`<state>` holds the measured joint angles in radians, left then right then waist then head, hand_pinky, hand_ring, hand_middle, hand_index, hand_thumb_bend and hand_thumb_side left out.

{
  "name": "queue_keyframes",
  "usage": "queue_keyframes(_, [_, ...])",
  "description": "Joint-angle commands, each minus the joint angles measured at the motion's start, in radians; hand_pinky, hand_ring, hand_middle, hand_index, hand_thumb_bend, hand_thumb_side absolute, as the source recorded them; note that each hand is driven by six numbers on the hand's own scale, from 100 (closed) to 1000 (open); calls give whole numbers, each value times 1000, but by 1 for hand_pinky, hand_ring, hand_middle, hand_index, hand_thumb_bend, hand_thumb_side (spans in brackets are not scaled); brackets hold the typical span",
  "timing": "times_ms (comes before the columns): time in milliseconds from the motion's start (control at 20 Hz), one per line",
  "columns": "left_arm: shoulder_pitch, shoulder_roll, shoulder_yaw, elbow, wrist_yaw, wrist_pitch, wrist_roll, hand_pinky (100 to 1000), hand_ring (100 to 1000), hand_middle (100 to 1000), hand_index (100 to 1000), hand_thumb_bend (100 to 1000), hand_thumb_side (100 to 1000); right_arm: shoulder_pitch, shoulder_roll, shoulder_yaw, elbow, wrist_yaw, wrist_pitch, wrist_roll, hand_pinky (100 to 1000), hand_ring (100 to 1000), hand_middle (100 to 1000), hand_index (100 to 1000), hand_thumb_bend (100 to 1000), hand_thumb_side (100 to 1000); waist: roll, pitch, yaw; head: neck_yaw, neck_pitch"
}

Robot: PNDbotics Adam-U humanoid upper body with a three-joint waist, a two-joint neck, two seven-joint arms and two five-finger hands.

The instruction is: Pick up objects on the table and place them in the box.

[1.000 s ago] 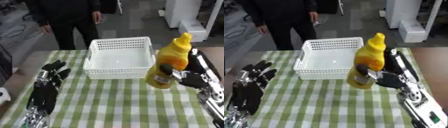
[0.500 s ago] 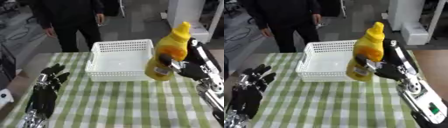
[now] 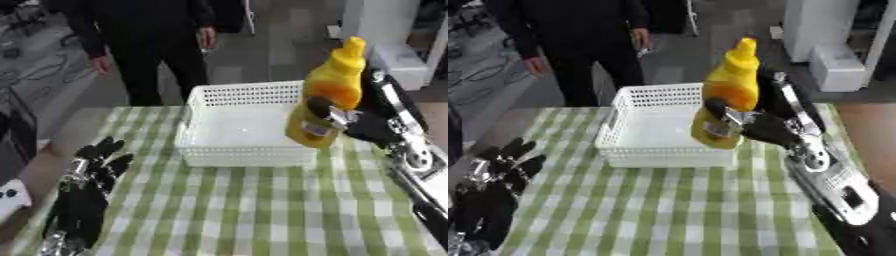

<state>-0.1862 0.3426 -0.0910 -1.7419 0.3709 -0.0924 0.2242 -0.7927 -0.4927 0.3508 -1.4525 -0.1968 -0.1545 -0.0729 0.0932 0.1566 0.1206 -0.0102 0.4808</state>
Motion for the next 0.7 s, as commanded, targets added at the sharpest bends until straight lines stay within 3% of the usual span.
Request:
queue_keyframes(50, [-12,9,2,-21,0,0,-2,909,815,855,943,107,1000,-49,1,-16,39,42,-25,1,100,100,100,132,658,267,-5,-11,7,-21,-27])
queue_keyframes(400, [-26,0,-4,-22,1,1,-7,909,815,855,944,110,1000,-111,21,-30,184,130,-81,-6,100,100,100,128,655,272,-12,0,35,-30,-48])
queue_keyframes(700, [-39,0,-9,-28,3,2,-12,910,816,855,944,110,1000,-152,-5,-47,247,172,-123,-16,100,100,100,124,650,276,-18,20,63,-34,-69])
